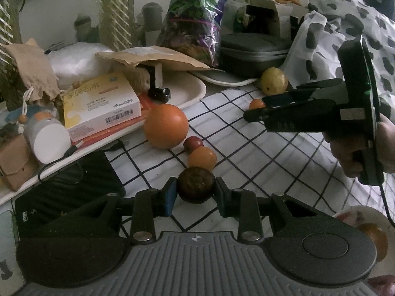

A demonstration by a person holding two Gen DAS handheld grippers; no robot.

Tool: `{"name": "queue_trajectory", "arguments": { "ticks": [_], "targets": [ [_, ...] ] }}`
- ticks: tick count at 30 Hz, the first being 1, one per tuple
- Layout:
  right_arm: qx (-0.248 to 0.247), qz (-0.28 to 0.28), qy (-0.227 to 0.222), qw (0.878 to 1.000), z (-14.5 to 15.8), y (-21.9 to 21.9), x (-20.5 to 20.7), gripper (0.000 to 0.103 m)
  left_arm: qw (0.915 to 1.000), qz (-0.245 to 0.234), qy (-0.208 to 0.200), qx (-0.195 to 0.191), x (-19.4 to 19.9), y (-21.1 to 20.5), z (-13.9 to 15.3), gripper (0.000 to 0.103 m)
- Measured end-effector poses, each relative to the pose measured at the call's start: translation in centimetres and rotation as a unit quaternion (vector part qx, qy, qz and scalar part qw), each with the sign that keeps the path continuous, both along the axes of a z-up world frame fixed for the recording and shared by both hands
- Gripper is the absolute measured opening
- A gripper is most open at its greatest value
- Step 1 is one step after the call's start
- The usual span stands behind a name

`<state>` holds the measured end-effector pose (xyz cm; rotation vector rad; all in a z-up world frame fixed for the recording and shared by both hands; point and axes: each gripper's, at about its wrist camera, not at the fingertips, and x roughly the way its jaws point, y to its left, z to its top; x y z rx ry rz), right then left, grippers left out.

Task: Organize fruits
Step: 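Grasp the dark brown round fruit with the left tool while the right tool grasps a small orange fruit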

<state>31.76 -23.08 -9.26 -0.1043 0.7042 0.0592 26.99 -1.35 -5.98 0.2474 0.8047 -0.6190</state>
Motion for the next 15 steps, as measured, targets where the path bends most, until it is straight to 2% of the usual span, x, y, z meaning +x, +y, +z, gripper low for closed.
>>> {"name": "queue_trajectory", "arguments": {
  "ticks": [3,5,9,15],
  "targets": [
    [0.008,-0.002,0.003,1.0,-0.1,-0.4,0.2,0.037,1.0,-0.001,0.0,-0.001,0.0,0.0,0.1,0.032],
    [0.011,-0.001,0.005,1.0,-0.1,-0.5,0.3,0.029,1.0,-0.001,0.0,-0.001,0.0,0.0,0.1,0.032],
    [0.005,0.003,0.001,1.0,0.3,-0.3,0.2,0.028,1.0,0.002,0.002,0.002,0.0,0.0,0.1,0.032],
    [0.02,0.006,-0.004,1.0,1.5,-0.4,-0.6,0.028,1.0,0.006,-0.002,-0.002,-0.4,0.2,0.6,0.032]
  ]
}}
